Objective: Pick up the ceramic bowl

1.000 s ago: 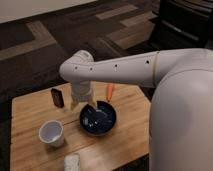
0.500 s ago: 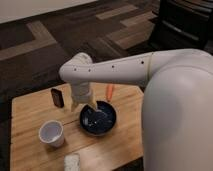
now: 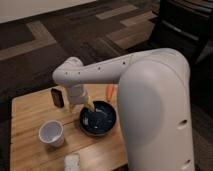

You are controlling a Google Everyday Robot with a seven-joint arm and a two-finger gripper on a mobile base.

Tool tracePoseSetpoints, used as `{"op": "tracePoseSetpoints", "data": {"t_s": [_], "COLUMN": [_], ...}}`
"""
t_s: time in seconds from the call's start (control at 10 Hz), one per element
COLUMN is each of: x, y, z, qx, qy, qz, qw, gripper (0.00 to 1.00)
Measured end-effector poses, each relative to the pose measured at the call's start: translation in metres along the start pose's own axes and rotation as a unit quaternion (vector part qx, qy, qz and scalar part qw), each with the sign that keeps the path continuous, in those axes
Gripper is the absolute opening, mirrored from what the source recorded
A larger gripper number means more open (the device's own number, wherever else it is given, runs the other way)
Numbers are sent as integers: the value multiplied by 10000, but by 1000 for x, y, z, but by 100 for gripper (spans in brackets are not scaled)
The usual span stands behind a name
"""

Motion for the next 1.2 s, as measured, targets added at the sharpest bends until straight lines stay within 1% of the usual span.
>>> {"op": "tracePoseSetpoints", "data": {"t_s": [0.1, 0.3, 0.5, 0.7, 0.8, 0.9, 1.0, 1.1, 1.2], "x": [0, 1, 5, 6, 5, 5, 5, 5, 5], "y": [4, 7, 1, 0, -2, -4, -4, -1, -2], "z": [6, 20, 36, 47, 50, 54, 56, 56, 56], "qx": [22, 23, 29, 57, 77, 108, 139, 138, 164], "qy": [-12, 3, 67, 25, 3, -16, -46, -55, -75], "qz": [-22, 47, 163, 187, 200, 215, 207, 191, 190], "qw": [10000, 10000, 9998, 9998, 9998, 9997, 9997, 9997, 9997], "gripper": [65, 65, 65, 65, 64, 57, 43, 33, 20]}}
